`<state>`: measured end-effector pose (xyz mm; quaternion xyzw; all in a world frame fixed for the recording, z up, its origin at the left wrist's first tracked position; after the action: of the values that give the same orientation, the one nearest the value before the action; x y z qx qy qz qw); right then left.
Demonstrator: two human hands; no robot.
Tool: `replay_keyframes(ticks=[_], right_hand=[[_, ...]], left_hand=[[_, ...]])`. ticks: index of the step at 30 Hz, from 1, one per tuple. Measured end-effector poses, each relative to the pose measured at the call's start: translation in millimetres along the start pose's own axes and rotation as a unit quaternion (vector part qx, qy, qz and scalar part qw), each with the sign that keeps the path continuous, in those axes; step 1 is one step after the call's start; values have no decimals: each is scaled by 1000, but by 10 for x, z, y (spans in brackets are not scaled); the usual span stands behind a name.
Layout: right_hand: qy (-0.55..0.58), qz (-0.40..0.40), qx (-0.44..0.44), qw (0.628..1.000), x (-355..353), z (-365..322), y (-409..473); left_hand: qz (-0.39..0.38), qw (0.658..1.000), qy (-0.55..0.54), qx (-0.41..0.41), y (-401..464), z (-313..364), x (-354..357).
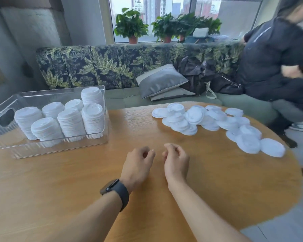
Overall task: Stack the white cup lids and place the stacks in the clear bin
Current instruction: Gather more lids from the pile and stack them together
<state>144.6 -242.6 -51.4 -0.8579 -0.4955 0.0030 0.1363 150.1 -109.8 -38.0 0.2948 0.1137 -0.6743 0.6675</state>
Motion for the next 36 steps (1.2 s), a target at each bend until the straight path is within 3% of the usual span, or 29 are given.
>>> replay_keyframes(ticks=[5, 12, 17, 23, 36], right_hand=[[0, 25, -22, 999, -511, -136, 384], [-119, -13, -59, 991, -807, -194, 965], [-116, 4, -74, 991, -763, -220, 1240], [-121, 4, -86, 989, -668, -257, 1406], [-123, 56, -106, 985, -696, -238, 1206]], left_hand=[[13, 999, -33, -21, 238, 188, 581], [54, 989, -114, -75, 772, 324, 966], [99, 943, -258, -185, 1110, 325, 1076], [110, 915, -318, -223, 1296, 265, 1137], [47, 910, -323, -255, 1031, 224, 1003]])
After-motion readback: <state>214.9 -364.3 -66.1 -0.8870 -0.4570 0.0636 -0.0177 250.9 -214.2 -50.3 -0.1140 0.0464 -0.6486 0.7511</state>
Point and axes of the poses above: each hand's wrist, its own y-axis towards the middle knuckle, its own x-axis out of the palm, z = x × y, the point moved 3 cm from there along y, towards the middle knuckle, and after that the axes turned 8 degrees about x, right-handed, at the moved point
